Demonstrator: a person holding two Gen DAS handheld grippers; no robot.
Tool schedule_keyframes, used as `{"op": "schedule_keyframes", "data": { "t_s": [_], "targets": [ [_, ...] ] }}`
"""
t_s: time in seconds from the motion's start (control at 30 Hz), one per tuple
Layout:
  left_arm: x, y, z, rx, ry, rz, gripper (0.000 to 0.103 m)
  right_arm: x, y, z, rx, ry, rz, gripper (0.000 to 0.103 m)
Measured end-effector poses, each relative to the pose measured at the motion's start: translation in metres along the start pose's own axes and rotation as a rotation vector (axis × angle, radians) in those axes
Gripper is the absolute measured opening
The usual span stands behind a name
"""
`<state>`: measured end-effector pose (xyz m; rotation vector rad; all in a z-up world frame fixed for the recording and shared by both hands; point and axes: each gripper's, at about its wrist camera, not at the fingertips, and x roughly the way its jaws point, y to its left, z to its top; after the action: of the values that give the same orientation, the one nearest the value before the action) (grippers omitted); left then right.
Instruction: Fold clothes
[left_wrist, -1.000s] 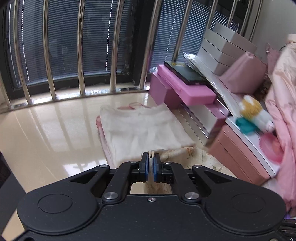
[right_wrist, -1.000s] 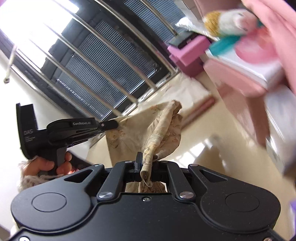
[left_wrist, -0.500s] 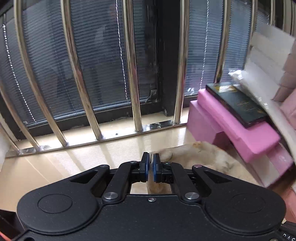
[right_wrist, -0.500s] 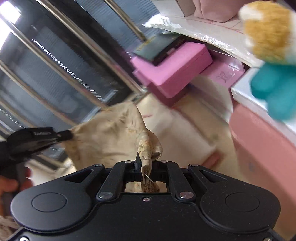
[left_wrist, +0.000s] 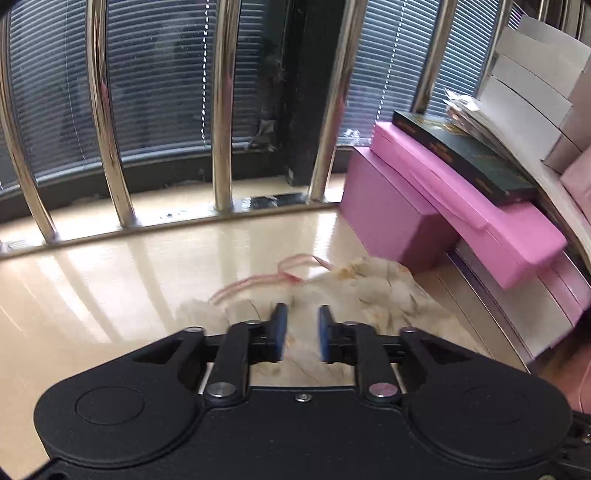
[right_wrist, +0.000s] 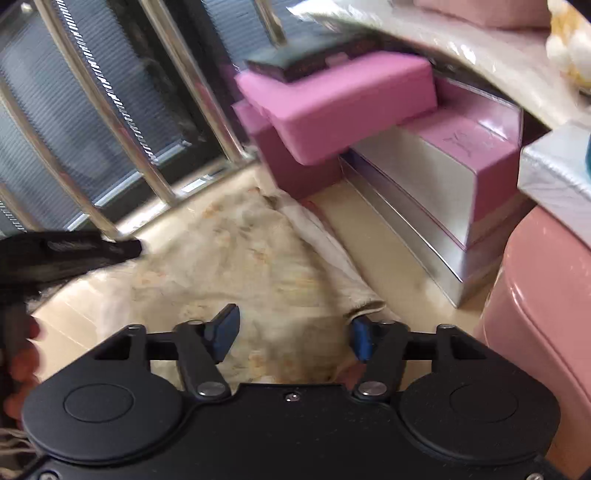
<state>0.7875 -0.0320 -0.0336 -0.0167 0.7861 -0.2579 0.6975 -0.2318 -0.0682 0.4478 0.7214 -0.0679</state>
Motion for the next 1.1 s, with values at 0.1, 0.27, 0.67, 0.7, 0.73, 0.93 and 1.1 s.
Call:
{"op": "schedule_keyframes", "data": {
  "t_s": [0.1,0.27,0.67,0.7,0.73,0.93,1.1],
  "targets": [
    [-0.021,0.0,-0.01,-0.015,-0.025,-0.011,0.043,-0.023,0.008,-0.003,-0.044,-0.055,0.045,0.082],
    [-0.097,0.011,-0.025,-0.066,-0.142,-0.017,0.081,-0.08,0.021,-0.008,-0.127,-0.148,0.141,0.096],
    [-0.345,-0.022,-0.129,0.013,-0.318,0.166,0.103,-0.279,0.015,-0.076,-0.245,-0.215,0.205,0.103],
    [-0.363,-0.025,-0.145,0.015,-0.319,0.177,0.103,-0.292,0.013,-0.089,-0.267,-0.214,0.209,0.103],
    [-0.382,-0.028,-0.16,0.017,-0.321,0.188,0.103,-0.305,0.011,-0.102,-0.287,-0.21,0.213,0.103],
    [-0.466,-0.036,-0.267,-0.042,-0.326,0.239,0.103,-0.367,-0.005,-0.188,-0.376,-0.156,0.234,0.103],
    [-0.508,-0.048,-0.348,-0.109,-0.317,0.274,0.103,-0.402,-0.022,-0.254,-0.37,-0.085,0.251,0.103]
  ]
}}
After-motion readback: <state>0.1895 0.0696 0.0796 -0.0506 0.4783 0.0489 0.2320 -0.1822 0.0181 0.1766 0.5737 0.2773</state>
